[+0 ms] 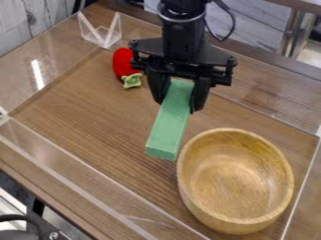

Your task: Remove the green stick from the brown bowl and put it on the table

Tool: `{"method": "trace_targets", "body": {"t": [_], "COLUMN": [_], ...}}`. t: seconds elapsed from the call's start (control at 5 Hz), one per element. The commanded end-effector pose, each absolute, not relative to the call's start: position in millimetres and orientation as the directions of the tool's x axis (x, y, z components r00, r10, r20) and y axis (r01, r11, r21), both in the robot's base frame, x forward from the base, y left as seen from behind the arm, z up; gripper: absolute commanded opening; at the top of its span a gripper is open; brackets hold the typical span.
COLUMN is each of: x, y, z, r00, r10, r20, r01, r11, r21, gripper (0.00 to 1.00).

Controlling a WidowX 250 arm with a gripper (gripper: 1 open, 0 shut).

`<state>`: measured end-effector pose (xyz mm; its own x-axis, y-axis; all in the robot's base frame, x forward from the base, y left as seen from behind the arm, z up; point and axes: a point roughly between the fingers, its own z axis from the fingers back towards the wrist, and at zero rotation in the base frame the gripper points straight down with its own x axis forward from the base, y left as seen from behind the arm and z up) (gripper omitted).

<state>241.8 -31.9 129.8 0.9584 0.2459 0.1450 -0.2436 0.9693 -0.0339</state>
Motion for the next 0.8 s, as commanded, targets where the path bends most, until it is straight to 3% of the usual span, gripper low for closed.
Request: {"method": "trace_targets", "body": {"t": [0.0, 0.6], "x": [246.8, 253.0], "y": [-25.8, -22.6], "z": [138.8, 133.6], "r00": [0.949, 0.95], "r10": [0.256, 0.276], "r20": [0.183, 0.146], "r01": [-0.252, -0.275], "r11": [0.967, 0.961], "r21": [-0.048, -0.025], "gripper": [1.0, 1.0]}}
